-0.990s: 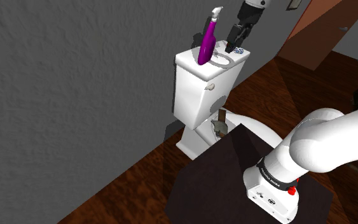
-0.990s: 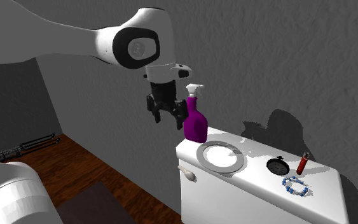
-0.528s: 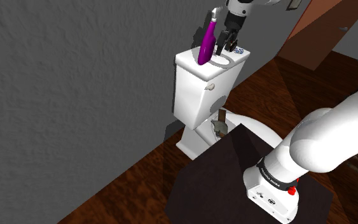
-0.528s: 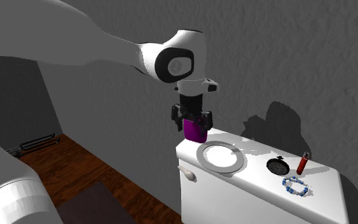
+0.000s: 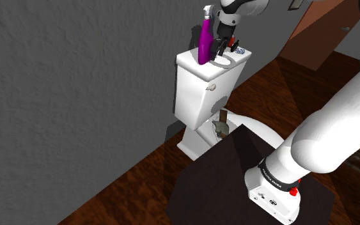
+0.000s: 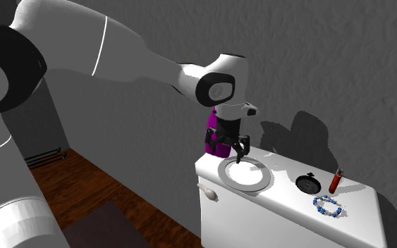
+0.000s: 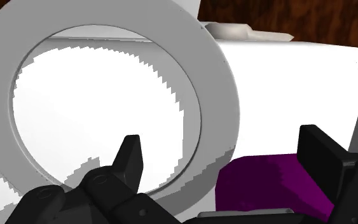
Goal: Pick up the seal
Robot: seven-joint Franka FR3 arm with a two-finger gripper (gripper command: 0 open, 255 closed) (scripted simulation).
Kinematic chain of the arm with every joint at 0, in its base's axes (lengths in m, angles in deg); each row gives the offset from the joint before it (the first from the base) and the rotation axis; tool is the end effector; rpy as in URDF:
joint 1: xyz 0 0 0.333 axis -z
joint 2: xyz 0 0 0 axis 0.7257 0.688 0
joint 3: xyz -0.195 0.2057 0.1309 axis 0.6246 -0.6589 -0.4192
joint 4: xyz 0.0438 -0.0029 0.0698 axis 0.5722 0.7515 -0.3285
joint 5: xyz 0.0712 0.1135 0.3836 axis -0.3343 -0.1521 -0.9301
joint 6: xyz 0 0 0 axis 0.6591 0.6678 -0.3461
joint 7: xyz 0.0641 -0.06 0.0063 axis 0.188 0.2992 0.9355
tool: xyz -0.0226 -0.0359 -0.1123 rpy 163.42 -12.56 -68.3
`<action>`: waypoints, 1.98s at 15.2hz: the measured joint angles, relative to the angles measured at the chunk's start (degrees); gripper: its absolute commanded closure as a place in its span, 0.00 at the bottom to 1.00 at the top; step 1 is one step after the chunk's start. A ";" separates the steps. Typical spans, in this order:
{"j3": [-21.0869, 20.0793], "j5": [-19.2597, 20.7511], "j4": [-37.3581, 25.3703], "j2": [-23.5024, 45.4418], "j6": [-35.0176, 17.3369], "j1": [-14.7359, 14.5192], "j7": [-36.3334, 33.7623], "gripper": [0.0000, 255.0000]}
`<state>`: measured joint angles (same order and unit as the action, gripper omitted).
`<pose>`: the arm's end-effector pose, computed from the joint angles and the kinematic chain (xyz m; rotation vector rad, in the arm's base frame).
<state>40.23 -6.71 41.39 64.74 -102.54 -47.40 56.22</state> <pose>0.5356 -0.1762 0.4350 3.1242 0.3256 -0.0048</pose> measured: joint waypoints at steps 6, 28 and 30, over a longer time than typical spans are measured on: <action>0.08 -0.36 2.21 0.95 -3.18 0.08 0.34 1.00; -0.04 0.29 -4.76 -0.89 5.58 -0.02 -0.11 1.00; -0.08 0.38 -6.07 -1.17 7.15 -0.05 -0.19 1.00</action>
<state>40.16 -6.33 35.32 63.57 -95.39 -47.44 56.03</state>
